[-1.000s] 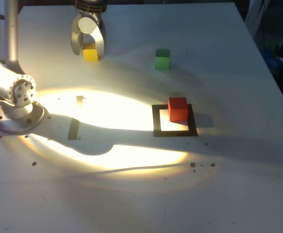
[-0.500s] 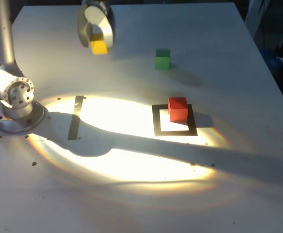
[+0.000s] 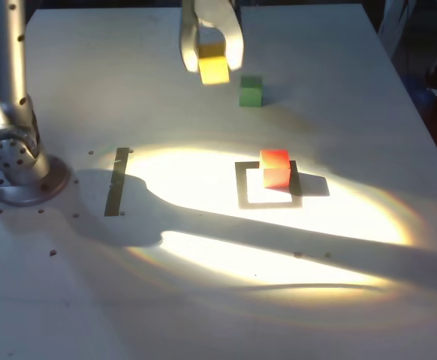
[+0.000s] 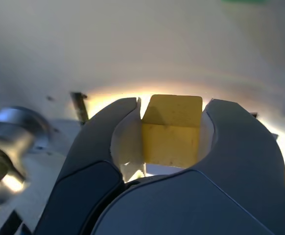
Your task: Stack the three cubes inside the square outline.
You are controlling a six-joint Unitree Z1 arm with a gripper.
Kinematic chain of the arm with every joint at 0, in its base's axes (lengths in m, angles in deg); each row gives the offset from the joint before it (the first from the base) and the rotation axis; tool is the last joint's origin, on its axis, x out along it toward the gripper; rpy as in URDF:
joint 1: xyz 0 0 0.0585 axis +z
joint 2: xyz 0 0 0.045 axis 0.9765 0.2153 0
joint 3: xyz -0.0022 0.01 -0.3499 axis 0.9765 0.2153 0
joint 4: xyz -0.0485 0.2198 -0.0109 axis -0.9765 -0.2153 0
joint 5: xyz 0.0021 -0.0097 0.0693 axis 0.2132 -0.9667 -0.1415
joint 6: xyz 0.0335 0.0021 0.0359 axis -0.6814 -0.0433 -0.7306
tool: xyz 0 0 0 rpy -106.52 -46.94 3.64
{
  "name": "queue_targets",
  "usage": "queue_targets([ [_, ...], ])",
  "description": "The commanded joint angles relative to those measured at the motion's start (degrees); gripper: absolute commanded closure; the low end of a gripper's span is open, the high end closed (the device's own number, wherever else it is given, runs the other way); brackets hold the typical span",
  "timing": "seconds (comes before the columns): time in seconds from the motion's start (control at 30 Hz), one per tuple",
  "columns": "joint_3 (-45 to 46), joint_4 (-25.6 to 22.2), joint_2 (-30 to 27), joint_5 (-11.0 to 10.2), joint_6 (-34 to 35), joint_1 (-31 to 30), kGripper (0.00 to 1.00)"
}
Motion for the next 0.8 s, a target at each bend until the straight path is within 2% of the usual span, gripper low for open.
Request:
queue_targets([
  [0.0,-4.03,-0.86,2.87,0.79,13.18,-14.39,0.61],
  [0.17,-8.17,-2.31,6.67,1.74,16.29,-17.92,0.61],
  [0.4,-8.43,-2.29,9.99,2.39,19.66,-21.19,0.61],
  [0.77,-8.12,-1.30,12.05,2.24,19.83,-21.75,0.61],
])
